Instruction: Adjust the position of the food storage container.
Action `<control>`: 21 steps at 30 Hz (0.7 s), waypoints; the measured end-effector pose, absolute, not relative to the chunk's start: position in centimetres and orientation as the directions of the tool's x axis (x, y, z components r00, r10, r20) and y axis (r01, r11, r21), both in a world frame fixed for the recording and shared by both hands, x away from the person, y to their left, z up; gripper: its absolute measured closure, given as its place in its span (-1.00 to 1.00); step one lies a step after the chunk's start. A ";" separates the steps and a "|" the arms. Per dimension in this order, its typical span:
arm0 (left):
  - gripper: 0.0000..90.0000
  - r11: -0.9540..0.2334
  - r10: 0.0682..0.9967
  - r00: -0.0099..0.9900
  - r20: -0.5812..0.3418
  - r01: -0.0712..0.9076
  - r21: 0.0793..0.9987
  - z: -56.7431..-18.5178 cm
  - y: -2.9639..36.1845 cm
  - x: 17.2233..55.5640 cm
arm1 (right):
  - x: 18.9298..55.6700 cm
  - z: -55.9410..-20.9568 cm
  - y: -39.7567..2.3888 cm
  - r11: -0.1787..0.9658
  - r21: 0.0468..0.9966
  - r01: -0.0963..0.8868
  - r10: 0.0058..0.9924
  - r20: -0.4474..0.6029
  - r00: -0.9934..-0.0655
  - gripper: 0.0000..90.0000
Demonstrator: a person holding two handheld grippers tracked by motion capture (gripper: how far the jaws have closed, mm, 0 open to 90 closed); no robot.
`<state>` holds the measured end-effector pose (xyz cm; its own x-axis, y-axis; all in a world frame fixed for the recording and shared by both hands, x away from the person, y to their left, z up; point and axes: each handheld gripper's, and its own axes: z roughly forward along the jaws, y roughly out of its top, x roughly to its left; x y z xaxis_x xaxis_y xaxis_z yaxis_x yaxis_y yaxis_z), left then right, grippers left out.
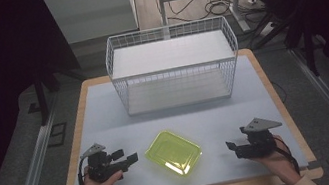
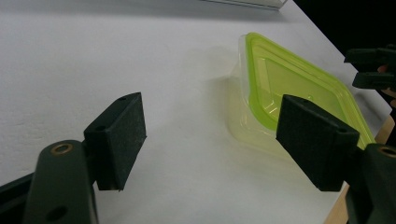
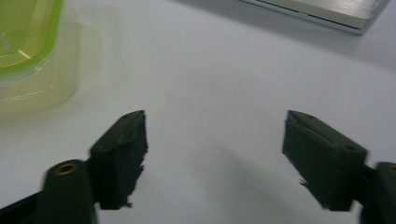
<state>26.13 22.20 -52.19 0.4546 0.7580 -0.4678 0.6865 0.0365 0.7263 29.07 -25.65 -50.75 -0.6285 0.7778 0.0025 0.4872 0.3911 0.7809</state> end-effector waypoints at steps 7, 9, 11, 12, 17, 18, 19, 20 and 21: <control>-0.48 0.029 0.759 0.455 -0.465 0.690 0.723 -52.4 22.2 26.4 | 28.7 -50.2 -25.9 0.387 0.787 0.480 0.773 0.007 -0.634 0.23; -0.48 0.026 0.759 0.458 -0.463 0.689 0.724 -52.4 22.2 26.3 | 28.8 -50.1 -26.0 0.390 0.780 0.489 0.764 0.023 -0.645 0.59; -0.48 0.030 0.758 0.457 -0.466 0.688 0.725 -52.3 22.2 26.3 | 28.8 -50.0 -26.0 0.396 0.771 0.498 0.752 0.039 -0.659 0.83; -0.48 0.032 0.757 0.456 -0.467 0.689 0.724 -52.3 22.2 26.3 | 28.6 -49.8 -25.8 0.406 0.768 0.495 0.738 0.044 -0.673 1.00; -0.48 0.035 0.758 0.453 -0.469 0.691 0.722 -52.3 22.2 26.3 | 28.0 -49.2 -24.7 0.414 0.774 0.479 0.702 0.063 -0.709 1.00; -0.48 0.032 0.759 0.454 -0.467 0.690 0.723 -52.3 22.1 26.3 | 27.4 -48.8 -23.7 0.425 0.777 0.464 0.675 0.069 -0.735 1.00; -0.48 0.032 0.759 0.454 -0.467 0.690 0.723 -52.3 22.1 26.3 | 27.4 -48.8 -23.7 0.425 0.777 0.464 0.675 0.069 -0.735 1.00; -0.48 0.029 0.759 0.455 -0.466 0.691 0.722 -52.3 22.1 26.3 | 27.2 -48.8 -23.3 0.429 0.779 0.458 0.665 0.071 -0.744 1.00; -0.48 0.028 0.759 0.455 -0.465 0.691 0.722 -52.4 22.1 26.3 | 26.9 -48.7 -22.6 0.439 0.779 0.448 0.648 0.071 -0.758 1.00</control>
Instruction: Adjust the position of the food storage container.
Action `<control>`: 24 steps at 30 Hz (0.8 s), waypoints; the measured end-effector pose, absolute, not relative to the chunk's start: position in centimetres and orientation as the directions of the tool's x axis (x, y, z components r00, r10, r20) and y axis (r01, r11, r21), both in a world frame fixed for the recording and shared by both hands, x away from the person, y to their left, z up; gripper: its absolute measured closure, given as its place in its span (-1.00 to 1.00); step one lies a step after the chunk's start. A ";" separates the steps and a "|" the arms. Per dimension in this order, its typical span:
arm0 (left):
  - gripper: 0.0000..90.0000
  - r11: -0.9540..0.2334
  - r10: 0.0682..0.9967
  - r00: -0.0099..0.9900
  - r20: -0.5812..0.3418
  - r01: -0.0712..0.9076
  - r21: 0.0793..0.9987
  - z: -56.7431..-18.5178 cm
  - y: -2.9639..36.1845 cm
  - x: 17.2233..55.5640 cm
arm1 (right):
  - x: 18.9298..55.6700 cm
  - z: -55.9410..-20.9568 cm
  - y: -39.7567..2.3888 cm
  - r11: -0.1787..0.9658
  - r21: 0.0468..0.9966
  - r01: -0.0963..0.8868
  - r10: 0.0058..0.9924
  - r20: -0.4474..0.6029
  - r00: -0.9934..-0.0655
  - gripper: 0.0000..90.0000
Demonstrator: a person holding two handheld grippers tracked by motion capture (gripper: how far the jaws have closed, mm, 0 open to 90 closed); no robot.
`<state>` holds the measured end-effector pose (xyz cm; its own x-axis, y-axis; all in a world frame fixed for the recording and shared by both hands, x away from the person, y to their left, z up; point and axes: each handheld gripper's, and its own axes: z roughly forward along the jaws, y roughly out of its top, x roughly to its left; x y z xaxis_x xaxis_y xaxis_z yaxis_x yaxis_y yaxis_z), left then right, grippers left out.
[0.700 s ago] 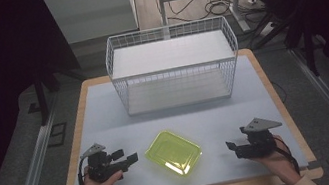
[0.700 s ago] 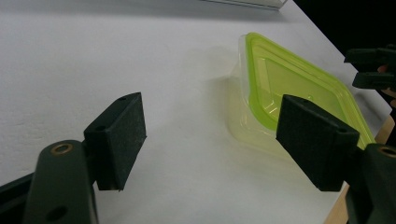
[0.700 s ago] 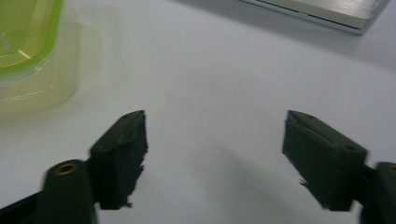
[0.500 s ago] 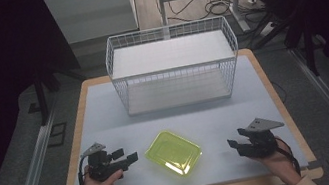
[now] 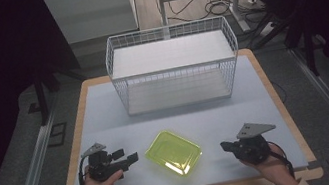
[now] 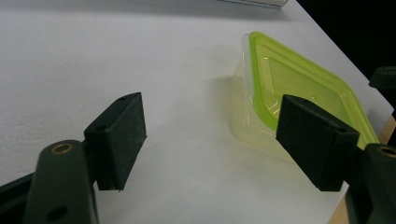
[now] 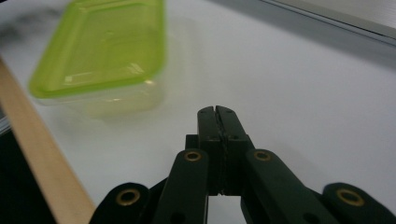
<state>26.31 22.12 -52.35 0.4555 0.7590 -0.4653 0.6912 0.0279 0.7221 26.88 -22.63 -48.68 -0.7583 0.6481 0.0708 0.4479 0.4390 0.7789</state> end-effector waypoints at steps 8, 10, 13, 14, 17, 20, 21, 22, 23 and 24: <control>-0.48 0.035 0.757 0.453 -0.471 0.692 0.721 -52.3 22.2 26.3 | 24.4 -48.7 -18.6 0.507 0.768 0.393 0.535 0.077 -0.841 1.00; -0.48 0.035 0.756 0.455 -0.471 0.690 0.723 -52.4 22.2 26.3 | 23.7 -48.9 -17.8 0.528 0.761 0.377 0.504 0.076 -0.860 1.00; -0.48 0.031 0.757 0.456 -0.468 0.691 0.722 -52.3 22.2 26.3 | 22.8 -49.2 -16.7 0.554 0.749 0.362 0.470 0.077 -0.879 1.00; -0.48 0.030 0.757 0.456 -0.469 0.691 0.722 -52.3 22.1 26.3 | 22.6 -49.3 -16.3 0.563 0.746 0.355 0.459 0.075 -0.885 1.00; -0.48 0.029 0.757 0.456 -0.468 0.691 0.722 -52.3 22.1 26.3 | 22.2 -50.0 -15.0 0.585 0.732 0.349 0.438 0.076 -0.896 1.00; -0.48 0.027 0.757 0.458 -0.467 0.691 0.722 -52.3 22.1 26.3 | 21.9 -50.9 -13.6 0.597 0.726 0.342 0.433 0.067 -0.899 1.00; -0.48 0.027 0.757 0.457 -0.467 0.691 0.722 -52.3 22.1 26.3 | 21.7 -51.3 -13.1 0.598 0.727 0.338 0.437 0.058 -0.898 1.00; -0.48 0.026 0.757 0.458 -0.466 0.691 0.722 -52.3 22.1 26.3 | 21.6 -51.6 -12.8 0.601 0.725 0.336 0.436 0.054 -0.898 1.00; -0.48 0.026 0.757 0.459 -0.466 0.691 0.722 -52.4 22.1 26.3 | 21.5 -51.9 -12.5 0.604 0.725 0.332 0.436 0.049 -0.899 1.00; -0.48 0.025 0.757 0.459 -0.466 0.691 0.722 -52.4 22.1 26.3 | 21.4 -52.1 -12.2 0.603 0.727 0.329 0.438 0.043 -0.898 1.00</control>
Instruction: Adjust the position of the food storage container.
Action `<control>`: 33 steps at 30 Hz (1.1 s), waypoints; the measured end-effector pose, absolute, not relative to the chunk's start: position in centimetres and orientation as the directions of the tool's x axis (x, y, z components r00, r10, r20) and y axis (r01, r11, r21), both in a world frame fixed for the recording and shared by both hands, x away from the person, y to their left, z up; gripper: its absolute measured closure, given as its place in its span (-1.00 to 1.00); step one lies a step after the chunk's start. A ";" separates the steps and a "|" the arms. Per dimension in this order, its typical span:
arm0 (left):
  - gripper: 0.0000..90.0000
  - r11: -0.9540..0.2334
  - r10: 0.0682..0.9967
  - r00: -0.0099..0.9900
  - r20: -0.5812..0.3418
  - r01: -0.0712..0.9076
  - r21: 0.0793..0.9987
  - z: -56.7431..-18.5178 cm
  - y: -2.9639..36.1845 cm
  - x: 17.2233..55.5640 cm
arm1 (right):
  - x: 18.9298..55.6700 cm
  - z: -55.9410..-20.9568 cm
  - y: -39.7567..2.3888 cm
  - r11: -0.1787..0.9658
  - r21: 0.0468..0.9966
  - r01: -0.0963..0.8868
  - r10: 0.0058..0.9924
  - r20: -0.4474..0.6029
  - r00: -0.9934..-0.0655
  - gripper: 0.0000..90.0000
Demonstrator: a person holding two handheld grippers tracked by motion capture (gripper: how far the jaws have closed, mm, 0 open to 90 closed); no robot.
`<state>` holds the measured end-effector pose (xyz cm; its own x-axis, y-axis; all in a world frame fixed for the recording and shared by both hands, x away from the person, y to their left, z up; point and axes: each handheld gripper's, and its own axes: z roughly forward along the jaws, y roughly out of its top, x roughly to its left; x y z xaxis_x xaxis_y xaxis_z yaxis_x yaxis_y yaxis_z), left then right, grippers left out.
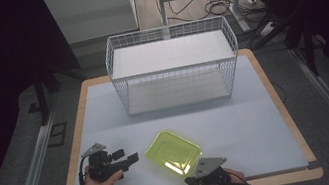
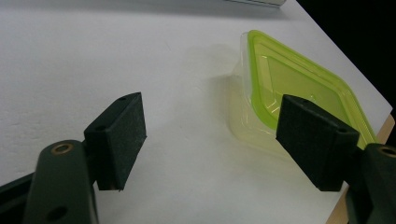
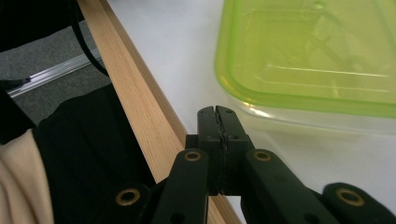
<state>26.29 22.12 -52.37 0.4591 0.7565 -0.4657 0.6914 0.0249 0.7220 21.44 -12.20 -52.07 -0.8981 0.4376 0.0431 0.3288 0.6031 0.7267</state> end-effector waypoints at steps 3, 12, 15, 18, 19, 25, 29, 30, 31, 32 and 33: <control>-0.48 0.027 0.755 0.457 -0.470 0.695 0.718 -52.4 22.1 26.3 | 21.2 -52.5 -11.6 0.601 0.732 0.321 0.442 0.030 -0.896 1.00; -0.48 0.025 0.753 0.462 -0.468 0.692 0.722 -52.4 22.0 26.3 | 21.5 -53.4 -10.7 0.594 0.746 0.302 0.471 -0.018 -0.882 1.00; -0.48 0.020 0.753 0.463 -0.466 0.693 0.721 -52.5 22.0 26.3 | 21.5 -53.5 -10.6 0.593 0.747 0.300 0.475 -0.024 -0.880 1.00; -0.48 0.021 0.753 0.464 -0.466 0.691 0.722 -52.5 22.0 26.3 | 21.5 -53.6 -10.7 0.598 0.745 0.294 0.475 -0.035 -0.879 1.00; -0.48 0.023 0.754 0.462 -0.466 0.691 0.723 -52.4 22.0 26.3 | 21.5 -53.6 -10.7 0.597 0.745 0.297 0.478 -0.034 -0.877 1.00; -0.48 0.021 0.756 0.462 -0.464 0.691 0.722 -52.5 22.0 26.3 | 21.7 -53.5 -11.8 0.584 0.746 0.320 0.512 -0.033 -0.858 1.00; -0.48 0.020 0.754 0.462 -0.467 0.695 0.719 -52.5 21.9 26.3 | 22.0 -53.4 -12.4 0.576 0.749 0.329 0.526 -0.030 -0.850 1.00; -0.48 0.021 0.754 0.462 -0.468 0.694 0.719 -52.5 21.9 26.3 | 22.1 -53.4 -12.6 0.573 0.749 0.334 0.530 -0.028 -0.847 1.00; -0.48 0.021 0.753 0.462 -0.468 0.694 0.720 -52.5 21.9 26.2 | 22.3 -53.3 -13.0 0.563 0.751 0.345 0.540 -0.018 -0.841 1.00; -0.48 0.021 0.753 0.463 -0.467 0.693 0.721 -52.5 21.9 26.2 | 22.3 -53.3 -13.0 0.563 0.751 0.345 0.540 -0.018 -0.841 1.00; -0.48 0.020 0.753 0.463 -0.467 0.694 0.720 -52.5 21.9 26.2 | 22.4 -53.2 -13.2 0.558 0.751 0.352 0.547 -0.014 -0.837 1.00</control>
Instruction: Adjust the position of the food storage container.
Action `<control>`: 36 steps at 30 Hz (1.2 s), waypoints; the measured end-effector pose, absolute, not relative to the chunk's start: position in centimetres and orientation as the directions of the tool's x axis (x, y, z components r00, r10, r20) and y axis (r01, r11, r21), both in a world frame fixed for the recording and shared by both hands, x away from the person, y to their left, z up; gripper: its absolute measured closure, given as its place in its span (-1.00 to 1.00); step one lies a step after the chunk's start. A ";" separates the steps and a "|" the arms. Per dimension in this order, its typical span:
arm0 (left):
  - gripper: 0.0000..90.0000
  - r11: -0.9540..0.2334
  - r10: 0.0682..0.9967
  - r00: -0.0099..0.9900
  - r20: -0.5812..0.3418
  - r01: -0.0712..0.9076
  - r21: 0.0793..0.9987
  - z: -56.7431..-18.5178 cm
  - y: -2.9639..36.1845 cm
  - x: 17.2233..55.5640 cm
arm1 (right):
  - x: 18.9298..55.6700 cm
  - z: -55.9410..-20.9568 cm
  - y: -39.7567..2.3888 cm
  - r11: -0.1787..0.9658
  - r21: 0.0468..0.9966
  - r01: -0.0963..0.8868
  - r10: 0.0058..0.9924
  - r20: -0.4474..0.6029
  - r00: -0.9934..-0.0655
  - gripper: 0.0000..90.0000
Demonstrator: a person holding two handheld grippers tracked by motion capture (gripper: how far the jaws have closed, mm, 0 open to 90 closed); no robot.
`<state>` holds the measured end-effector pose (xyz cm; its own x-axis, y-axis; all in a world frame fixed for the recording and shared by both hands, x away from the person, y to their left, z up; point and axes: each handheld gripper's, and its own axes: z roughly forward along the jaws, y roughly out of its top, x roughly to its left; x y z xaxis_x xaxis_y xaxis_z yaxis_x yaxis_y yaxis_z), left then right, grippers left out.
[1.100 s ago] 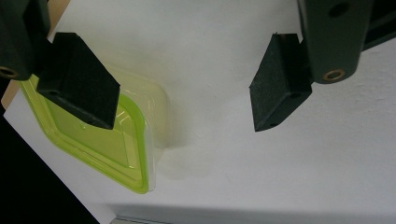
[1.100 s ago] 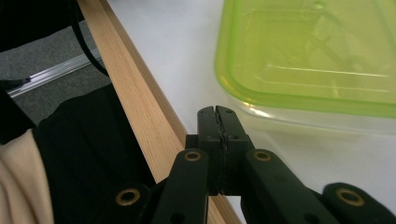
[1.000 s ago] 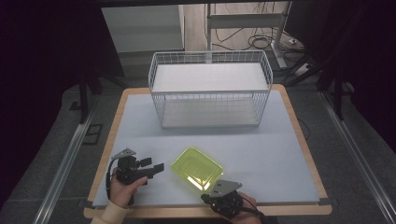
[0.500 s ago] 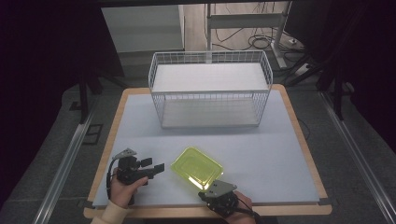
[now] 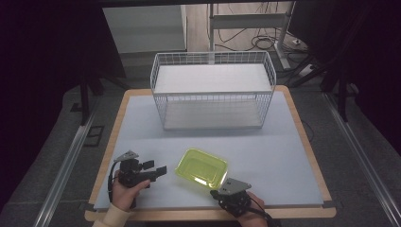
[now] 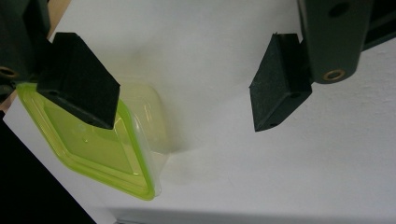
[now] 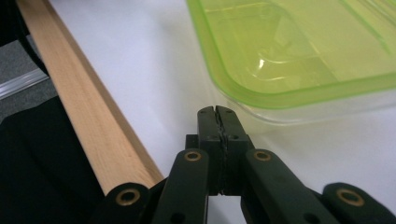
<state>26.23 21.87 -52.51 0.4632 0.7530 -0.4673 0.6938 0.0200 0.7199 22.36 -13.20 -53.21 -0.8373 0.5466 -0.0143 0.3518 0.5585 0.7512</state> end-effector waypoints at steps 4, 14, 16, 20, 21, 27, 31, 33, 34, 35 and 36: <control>-0.48 0.017 0.753 0.465 -0.466 0.694 0.719 -52.6 21.9 26.3 | 23.0 -52.9 -14.2 0.536 0.758 0.372 0.570 0.000 -0.822 1.00; -0.48 0.016 0.752 0.468 -0.465 0.691 0.722 -52.4 21.9 26.2 | 23.9 -52.8 -14.8 0.514 0.764 0.391 0.596 0.010 -0.803 1.00; -0.48 0.016 0.751 0.468 -0.466 0.692 0.722 -52.4 21.8 26.2 | 24.1 -52.8 -14.9 0.509 0.765 0.395 0.602 0.011 -0.799 1.00; -0.48 0.015 0.751 0.468 -0.465 0.693 0.721 -52.5 21.9 26.3 | 24.6 -52.8 -15.1 0.503 0.764 0.404 0.616 0.012 -0.788 1.00; -0.48 0.015 0.752 0.468 -0.465 0.693 0.721 -52.5 21.9 26.3 | 24.6 -52.8 -15.1 0.503 0.764 0.404 0.616 0.012 -0.788 1.00; -0.48 0.017 0.751 0.467 -0.466 0.692 0.721 -52.4 21.8 26.2 | 25.4 -52.9 -15.6 0.487 0.766 0.419 0.636 0.018 -0.771 1.00; -0.48 0.008 0.752 0.471 -0.462 0.693 0.721 -52.5 21.7 26.3 | 26.0 -52.8 -15.8 0.475 0.765 0.436 0.650 0.029 -0.759 1.00; -0.48 0.007 0.751 0.472 -0.461 0.693 0.721 -52.5 21.7 26.3 | 26.2 -52.9 -15.9 0.467 0.764 0.445 0.655 0.038 -0.755 1.00; -0.48 0.007 0.751 0.473 -0.461 0.692 0.722 -52.5 21.7 26.3 | 26.2 -52.9 -16.0 0.468 0.764 0.444 0.655 0.037 -0.755 1.00; -0.48 0.008 0.751 0.472 -0.462 0.693 0.721 -52.5 21.7 26.2 | 26.2 -52.9 -16.0 0.469 0.764 0.443 0.654 0.036 -0.755 1.00; -0.48 0.010 0.751 0.471 -0.463 0.693 0.721 -52.5 21.7 26.2 | 26.2 -52.9 -16.1 0.468 0.764 0.444 0.655 0.038 -0.755 1.00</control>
